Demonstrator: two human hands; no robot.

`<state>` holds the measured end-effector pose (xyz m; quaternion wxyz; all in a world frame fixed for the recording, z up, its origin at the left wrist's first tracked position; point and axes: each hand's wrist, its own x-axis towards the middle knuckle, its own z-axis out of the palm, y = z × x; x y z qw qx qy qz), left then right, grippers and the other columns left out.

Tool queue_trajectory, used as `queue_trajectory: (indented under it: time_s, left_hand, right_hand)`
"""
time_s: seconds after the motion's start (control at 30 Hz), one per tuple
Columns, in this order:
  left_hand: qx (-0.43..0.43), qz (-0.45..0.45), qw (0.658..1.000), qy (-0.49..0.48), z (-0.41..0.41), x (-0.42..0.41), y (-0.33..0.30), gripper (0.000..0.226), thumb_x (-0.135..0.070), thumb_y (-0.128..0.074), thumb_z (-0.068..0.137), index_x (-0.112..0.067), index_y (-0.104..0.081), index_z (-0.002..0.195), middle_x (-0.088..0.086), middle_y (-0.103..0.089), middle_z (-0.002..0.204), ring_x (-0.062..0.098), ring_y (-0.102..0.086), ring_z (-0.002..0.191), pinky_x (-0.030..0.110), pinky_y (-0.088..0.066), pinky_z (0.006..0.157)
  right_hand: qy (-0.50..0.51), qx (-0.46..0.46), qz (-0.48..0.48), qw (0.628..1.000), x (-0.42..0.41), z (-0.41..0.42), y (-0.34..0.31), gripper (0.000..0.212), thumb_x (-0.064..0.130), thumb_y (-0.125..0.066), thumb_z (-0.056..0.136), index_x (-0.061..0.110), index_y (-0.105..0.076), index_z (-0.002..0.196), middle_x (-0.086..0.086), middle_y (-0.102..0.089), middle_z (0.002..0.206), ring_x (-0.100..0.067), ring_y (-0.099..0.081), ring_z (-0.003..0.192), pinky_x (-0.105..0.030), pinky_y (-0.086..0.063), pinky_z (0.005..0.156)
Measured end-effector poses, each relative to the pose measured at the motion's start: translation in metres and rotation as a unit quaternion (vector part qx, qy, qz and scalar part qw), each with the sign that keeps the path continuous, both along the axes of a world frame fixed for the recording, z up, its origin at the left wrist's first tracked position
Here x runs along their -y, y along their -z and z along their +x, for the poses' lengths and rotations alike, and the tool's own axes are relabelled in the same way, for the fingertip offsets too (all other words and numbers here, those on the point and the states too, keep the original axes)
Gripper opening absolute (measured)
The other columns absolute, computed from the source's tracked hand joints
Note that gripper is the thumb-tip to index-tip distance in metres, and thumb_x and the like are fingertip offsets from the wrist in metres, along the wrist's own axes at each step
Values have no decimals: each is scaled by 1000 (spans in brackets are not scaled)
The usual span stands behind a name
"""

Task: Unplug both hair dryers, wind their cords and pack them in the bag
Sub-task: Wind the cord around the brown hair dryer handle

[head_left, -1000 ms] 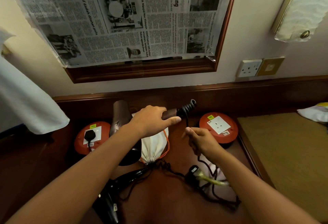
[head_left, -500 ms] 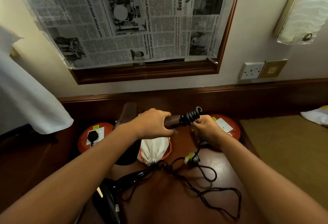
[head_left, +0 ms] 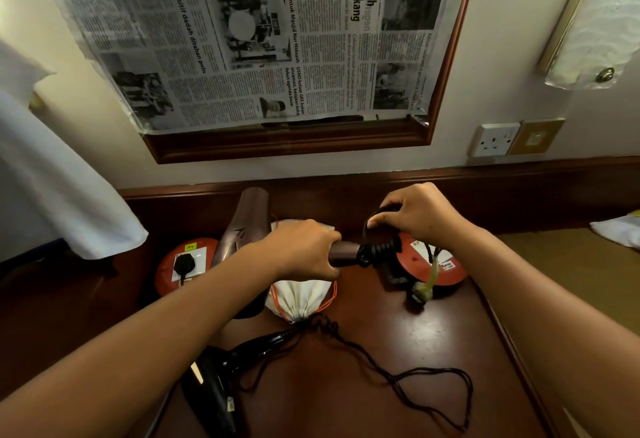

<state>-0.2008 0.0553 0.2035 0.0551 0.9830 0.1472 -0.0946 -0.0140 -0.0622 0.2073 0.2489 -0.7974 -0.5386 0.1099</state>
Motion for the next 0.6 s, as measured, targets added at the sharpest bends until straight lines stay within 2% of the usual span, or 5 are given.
queue_trajectory:
  time_s: [0.27, 0.37, 0.47, 0.53, 0.6]
  left_hand:
    - [-13, 29, 999, -43, 10, 5, 16, 24, -41, -62, 83, -22, -48, 88, -7, -41, 69, 19, -46, 69, 31, -39, 59]
    - [-13, 26, 996, -78, 10, 3, 22, 27, -42, -61, 83, -20, -53, 96, -2, -48, 79, 20, -49, 74, 35, -50, 67]
    - [16, 17, 993, -112, 10, -3, 25, 32, -44, -60, 83, -21, -56, 105, -2, -53, 86, 21, -55, 80, 36, -52, 72]
    - [40, 19, 991, -128, 10, -8, 25, 35, -46, -59, 83, -21, -56, 107, 0, -58, 91, 21, -56, 78, 34, -51, 69]
    - [51, 18, 988, -148, 12, -13, 23, 36, -47, -60, 83, -21, -56, 107, 2, -59, 92, 22, -55, 74, 33, -49, 65]
  right_hand:
    - [-45, 36, 30, 998, 11, -21, -10, 16, 31, -66, 87, 20, -74, 94, 2, -71, 80, -14, -64, 77, -36, -55, 73]
    - [-46, 46, 28, 997, 17, -30, -6, 16, 29, -63, 89, 18, -74, 94, -1, -71, 79, -17, -65, 75, -39, -55, 71]
    - [-34, 19, 29, 999, 23, -42, -2, 17, 24, -59, 91, 16, -73, 98, -3, -71, 81, -20, -65, 73, -41, -56, 69]
    - [-26, -9, 43, 999, 28, -52, 0, 20, 20, -55, 94, 14, -70, 106, -7, -70, 83, -19, -63, 70, -35, -55, 65]
    - [-13, -79, 55, 995, 31, -61, 7, 29, 14, -49, 96, 15, -63, 121, -3, -65, 74, -14, -54, 57, -25, -45, 50]
